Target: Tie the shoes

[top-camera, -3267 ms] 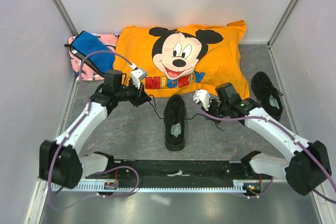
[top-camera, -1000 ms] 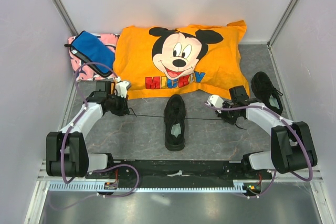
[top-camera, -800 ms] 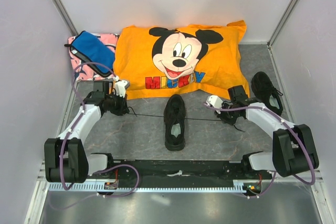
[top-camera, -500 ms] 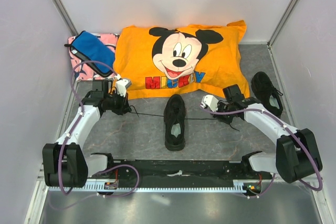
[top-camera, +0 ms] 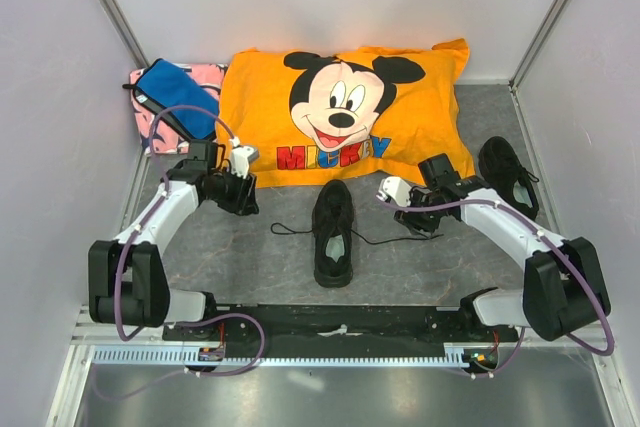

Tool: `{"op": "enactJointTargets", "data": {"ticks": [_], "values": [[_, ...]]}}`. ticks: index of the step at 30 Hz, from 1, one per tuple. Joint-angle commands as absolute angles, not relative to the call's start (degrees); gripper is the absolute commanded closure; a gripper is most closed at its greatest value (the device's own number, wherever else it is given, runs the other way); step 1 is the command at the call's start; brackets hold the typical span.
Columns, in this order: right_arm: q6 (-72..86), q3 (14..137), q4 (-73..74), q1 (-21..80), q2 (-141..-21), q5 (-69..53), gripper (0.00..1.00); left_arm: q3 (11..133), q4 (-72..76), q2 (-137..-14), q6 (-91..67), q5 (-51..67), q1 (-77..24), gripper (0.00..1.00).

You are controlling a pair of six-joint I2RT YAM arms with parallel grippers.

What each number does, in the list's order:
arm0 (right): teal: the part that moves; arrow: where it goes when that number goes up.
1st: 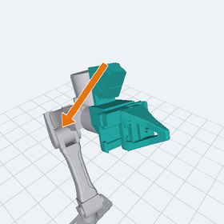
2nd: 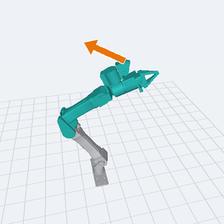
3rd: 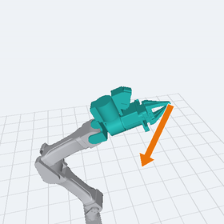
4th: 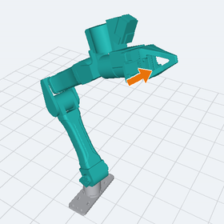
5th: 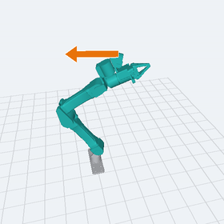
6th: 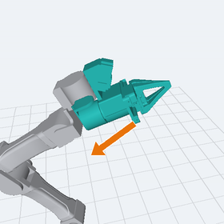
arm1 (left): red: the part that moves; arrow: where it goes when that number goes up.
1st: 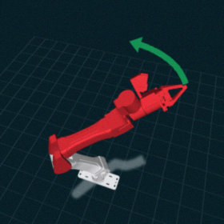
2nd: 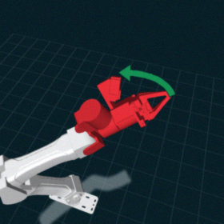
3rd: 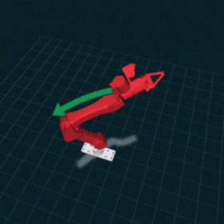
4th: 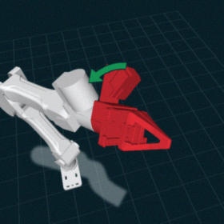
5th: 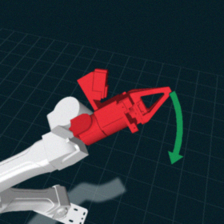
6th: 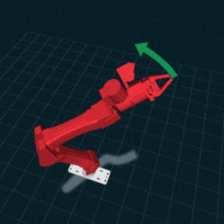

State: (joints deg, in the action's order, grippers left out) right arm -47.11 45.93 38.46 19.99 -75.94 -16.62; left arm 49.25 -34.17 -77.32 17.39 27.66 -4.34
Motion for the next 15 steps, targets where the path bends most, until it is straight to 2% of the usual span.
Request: {"op": "enactJointTargets", "data": {"ticks": [1,2,5,6,8,12,15], "values": [[-46.76,48.78,41.83,19.25,-73.66,-17.05,0.5,52.56,-35.51,-77.26,18.01,21.27,-2.2,0.5],[-46.84,48.61,42.27,18.46,-73.04,-17.14,0.43,52.56,-35.42,-76.91,19.32,21.97,-1.33,0.48],[-47.72,47.64,44.99,17.23,-71.2,-17.75,0.37,51.86,-37.87,-73.4,29.07,35.73,-1.23,0.46],[-48.16,47.2,45.43,17.05,-70.5,-17.84,0.34,50.64,-38.92,-72.08,35.18,44.12,-1.23,0.45],[-49.3,45.88,46.14,16.7,-69.61,-18.19,0.26,49.14,-38.76,-68.74,40.4,49.28,-2.89,0.42],[-49.75,44.39,46.06,16.61,-66.72,-21.7,0.2,46.76,-38.85,-67.59,54.8,52.55,-6.41,0.41],[-47.64,45.08,45.88,16.61,-65.75,-24.95,0.18,46.67,-37.71,-69.17,58.61,51.77,-11.06,0.41]]}}
